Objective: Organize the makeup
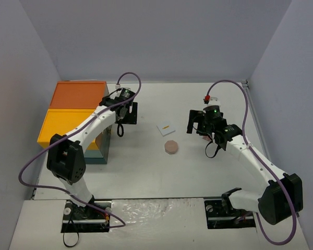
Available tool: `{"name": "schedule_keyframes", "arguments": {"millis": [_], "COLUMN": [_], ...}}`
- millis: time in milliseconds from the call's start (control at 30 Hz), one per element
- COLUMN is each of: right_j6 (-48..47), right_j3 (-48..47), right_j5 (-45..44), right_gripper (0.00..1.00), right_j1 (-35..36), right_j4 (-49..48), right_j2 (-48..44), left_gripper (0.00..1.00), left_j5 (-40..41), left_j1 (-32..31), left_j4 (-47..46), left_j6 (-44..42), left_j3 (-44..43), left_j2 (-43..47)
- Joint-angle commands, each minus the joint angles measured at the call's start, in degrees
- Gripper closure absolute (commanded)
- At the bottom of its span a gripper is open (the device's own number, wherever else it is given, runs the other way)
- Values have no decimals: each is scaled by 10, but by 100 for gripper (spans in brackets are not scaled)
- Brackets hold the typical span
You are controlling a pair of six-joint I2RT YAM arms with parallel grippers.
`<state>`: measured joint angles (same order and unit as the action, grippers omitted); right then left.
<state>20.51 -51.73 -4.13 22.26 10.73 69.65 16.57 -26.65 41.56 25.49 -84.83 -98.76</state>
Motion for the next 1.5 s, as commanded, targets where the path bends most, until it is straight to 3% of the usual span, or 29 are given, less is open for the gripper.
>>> {"name": "schedule_keyframes", "arguments": {"millis": [0,500,700,1133,1467], "right_j6": [-9,-9,-14,-14,-17], "right_j3": [5,27,32,37,33], "right_j5": [4,16,16,15,21], "right_gripper": [0,0,0,0,0], "right_j1": [-4,-4,-6,-6,-7], "right_j4": [-25,-25,-25,-28,-27], "right_j2": [-12,-23,-26,-23,-20], "left_gripper": [3,3,3,3,3], "left_j5": [-3,131,135,27,-25], "left_j1": [-35,-22,-13,-16,-76], "left_j4": [-30,-6,-28,-61,-55], "left_j6": [-33,-17,-15,15,42], "left_j3": [-36,-50,-32,12,-59], "left_j2": [31,-109,-137,-142,-134]}}
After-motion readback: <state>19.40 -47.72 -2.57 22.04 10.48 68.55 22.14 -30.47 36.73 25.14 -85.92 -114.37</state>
